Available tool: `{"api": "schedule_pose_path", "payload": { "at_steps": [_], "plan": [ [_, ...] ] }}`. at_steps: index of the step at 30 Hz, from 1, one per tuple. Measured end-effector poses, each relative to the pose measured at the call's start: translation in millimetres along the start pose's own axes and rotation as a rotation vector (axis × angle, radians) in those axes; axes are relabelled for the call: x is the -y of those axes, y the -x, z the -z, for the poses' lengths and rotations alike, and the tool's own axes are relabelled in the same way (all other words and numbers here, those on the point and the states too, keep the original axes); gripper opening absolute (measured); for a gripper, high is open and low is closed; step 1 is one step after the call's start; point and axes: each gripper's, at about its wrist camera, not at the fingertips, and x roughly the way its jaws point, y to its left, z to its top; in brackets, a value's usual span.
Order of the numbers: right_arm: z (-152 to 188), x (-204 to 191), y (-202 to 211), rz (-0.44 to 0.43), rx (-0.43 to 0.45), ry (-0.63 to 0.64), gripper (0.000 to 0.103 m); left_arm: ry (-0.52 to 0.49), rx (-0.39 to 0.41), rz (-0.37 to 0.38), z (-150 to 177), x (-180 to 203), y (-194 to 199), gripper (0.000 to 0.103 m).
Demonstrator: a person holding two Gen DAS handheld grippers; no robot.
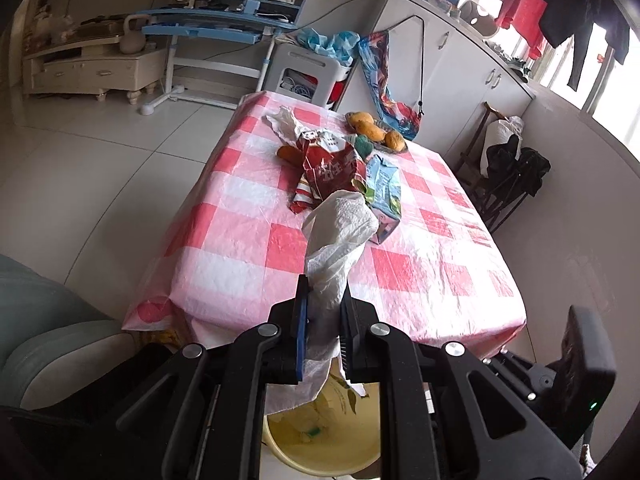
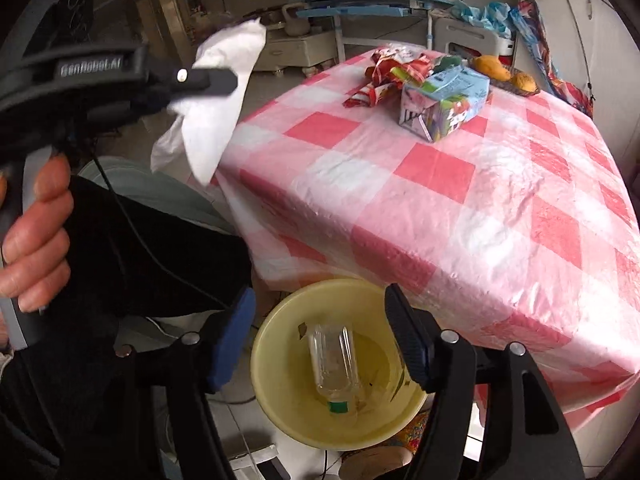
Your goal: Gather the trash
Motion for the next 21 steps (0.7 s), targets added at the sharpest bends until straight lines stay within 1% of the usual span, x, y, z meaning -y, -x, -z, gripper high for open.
{"api": "schedule_pose_path", "payload": {
  "at_steps": [1, 4, 5, 6, 8, 9, 11, 12, 13, 15, 18, 20, 21],
  "plan": [
    [0.6, 3.5, 7.3, 0.013, 0.029, -0.022, 0.072, -0.013, -0.016, 0.004, 3.6, 2.8, -1.7, 0.013],
    [0.6, 17.5, 26.6, 0.061, 0.117, -0.103, 0.079, -0.095, -0.098, 0.005, 16.9, 19.9, -14.2, 0.013],
    [0.9, 22.0, 33.5, 0.077, 0.144, -0.134, 0.083, -0.144, -0.140, -0.007, 24.3, 28.8, -20.5, 0.013],
    [-0.7, 27.3, 35.5, 0.089, 0.164, -0.162, 0.086, -0.181, -0.173, -0.017, 31.2, 35.2, -25.5, 0.013],
    [-0.7, 40.8, 37.7, 0.098, 0.181, -0.225, 0.086, -0.258, -0.253, -0.045, 46.8, 47.5, -37.9, 0.014],
    [-3.5, 46.7, 34.8, 0.099, 0.181, -0.259, 0.086, -0.294, -0.291, -0.066, 54.5, 53.1, -44.4, 0.015],
    [-2.5, 58.4, 34.4, 0.096, 0.190, -0.330, 0.086, -0.345, -0.334, -0.079, 64.5, 60.8, -51.6, 0.023],
    [-0.7, 63.3, 36.4, 0.090, 0.195, -0.361, 0.086, -0.365, -0.343, -0.075, 67.3, 65.0, -52.7, 0.035],
    [0.3, 66.6, 37.6, 0.087, 0.198, -0.387, 0.086, -0.382, -0.335, -0.076, 68.6, 68.8, -51.6, 0.051],
    [5.3, 73.6, 42.1, 0.081, 0.208, -0.439, 0.086, -0.405, -0.301, -0.082, 67.2, 73.5, -46.5, 0.066],
    [12.4, 82.8, 44.9, 0.069, 0.216, -0.509, 0.086, -0.398, -0.239, -0.052, 58.0, 77.0, -34.4, 0.069],
    [15.2, 88.4, 45.0, 0.068, 0.219, -0.550, 0.086, -0.374, -0.183, -0.057, 51.9, 76.2, -25.6, 0.073],
    [17.1, 90.7, 45.8, 0.068, 0.221, -0.566, 0.086, -0.359, -0.154, -0.066, 48.1, 73.5, -22.7, 0.077]
  ]
}}
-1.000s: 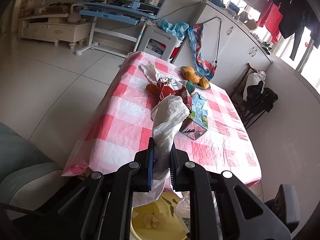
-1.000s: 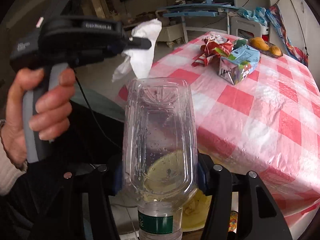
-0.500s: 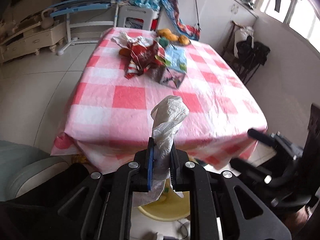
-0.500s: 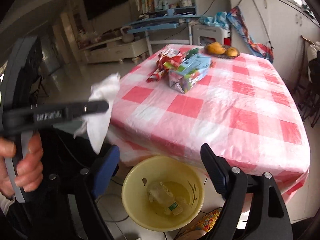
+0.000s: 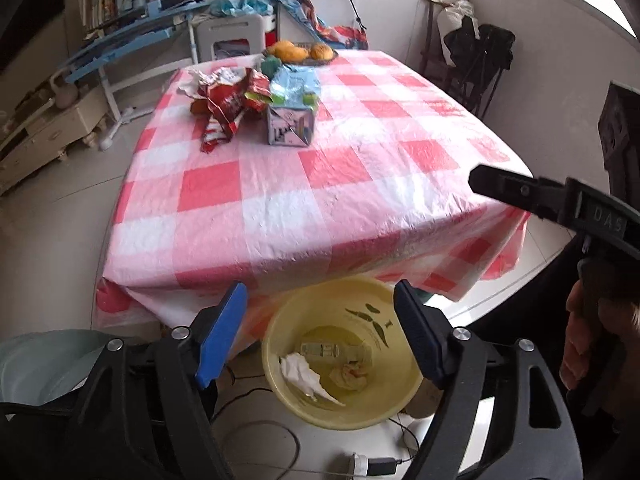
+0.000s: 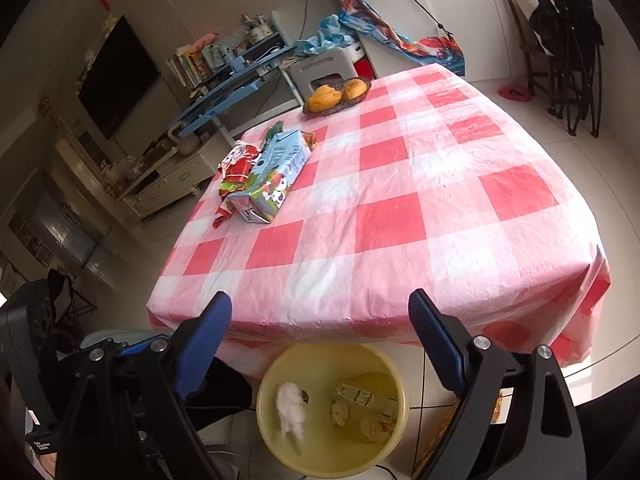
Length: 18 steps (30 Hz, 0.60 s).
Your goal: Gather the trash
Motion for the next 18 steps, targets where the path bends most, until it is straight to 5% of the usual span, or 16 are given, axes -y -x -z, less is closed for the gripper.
{"api": "schedule_pose_path", "payload": {
  "at_steps": [5, 11, 18],
  "plan": [
    [0.0, 1.9, 0.9, 0.002, 0.003, -0.014, 0.086, 0.133, 0.091, -0.067, -8.8, -28.6, 11.1, 0.084],
    [2.6, -1.1, -0.7, 0.007, -0.006, 0.013, 0.086, 0.268, 0.102, -0.074, -8.7, -57.0, 11.8, 0.085],
    [4.0, -4.3, -1.4, 0.018, -0.012, 0.039, 0.086, 0.275, 0.110, -0.079, -8.1, -57.9, 10.8, 0.085]
  ]
}}
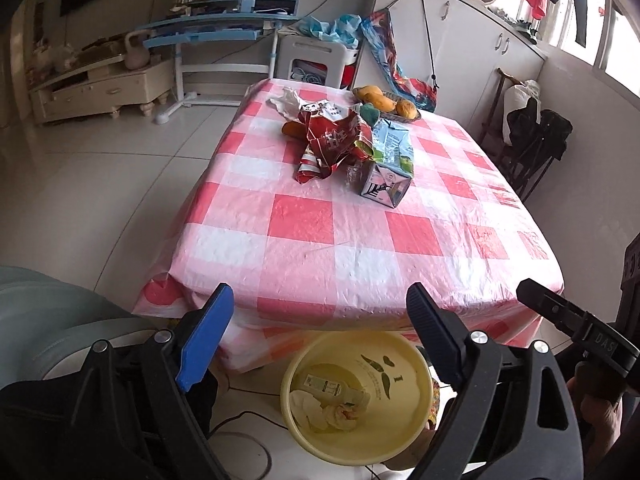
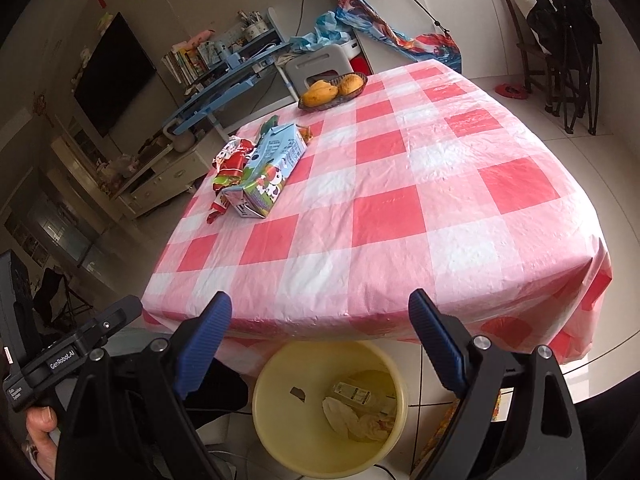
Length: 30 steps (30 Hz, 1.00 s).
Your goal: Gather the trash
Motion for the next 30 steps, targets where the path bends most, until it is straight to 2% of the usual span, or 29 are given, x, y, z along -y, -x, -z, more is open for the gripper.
{"api": "schedule_pose_path", "payload": {
  "at_steps": [13, 30],
  "plan": [
    [1.6, -14.1, 0.2, 0.024, 0.008, 0.082, 0.086, 0.008, 0.013, 0.001, 0.0, -1.2, 3.0, 0.085],
    [2.3, -17.6, -0.6, 0.030, 0.007, 0.092, 0.086, 0.014, 0.016, 0.004, -0.4, -2.3, 3.8, 0.085]
  ]
}}
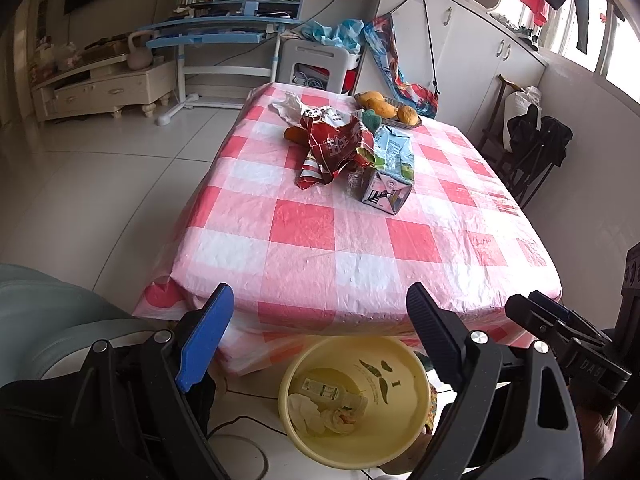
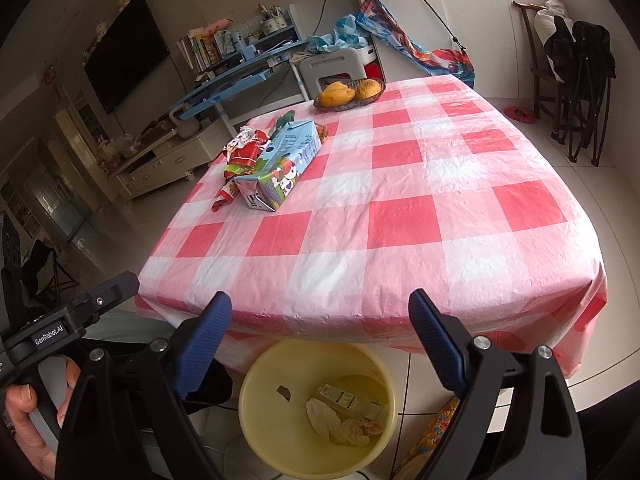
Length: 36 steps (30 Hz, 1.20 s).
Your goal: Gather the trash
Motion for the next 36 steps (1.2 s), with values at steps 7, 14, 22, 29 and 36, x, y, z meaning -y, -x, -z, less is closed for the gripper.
{"api": "schedule_pose_path", "payload": {
  "at_steps": [7, 14, 22, 29, 36],
  "plan": [
    [-0.6, -1.6, -0.5, 0.004, -0.001, 0.009, 0.086, 0.002, 0.001, 0.001, -0.1, -0.4, 0.4, 0.085],
    [-1.1, -1.6, -1.3, 0.006, -0.002, 0.015, 0.086, 0.005, 0.001, 0.002, -0.5, -0.8, 0.7, 0.085],
    [-0.6, -2.5, -1.5, 0.006, -0.002, 0.015, 0.086, 0.012, 0.004, 0.002, -1.2, -1.6, 1.0, 0.085],
    [-0.6, -2.6, -1.8, 0.007, -0.002, 0.016, 0.086, 0.024, 0.007, 0.003, -2.0, -1.3, -0.1, 0.085],
    [-0.8, -2.7, -1.8, 0.007, -0.001, 0.016, 0.086, 0.025, 0.006, 0.003, -2.0, -1.9, 0.1, 0.085]
  ]
}}
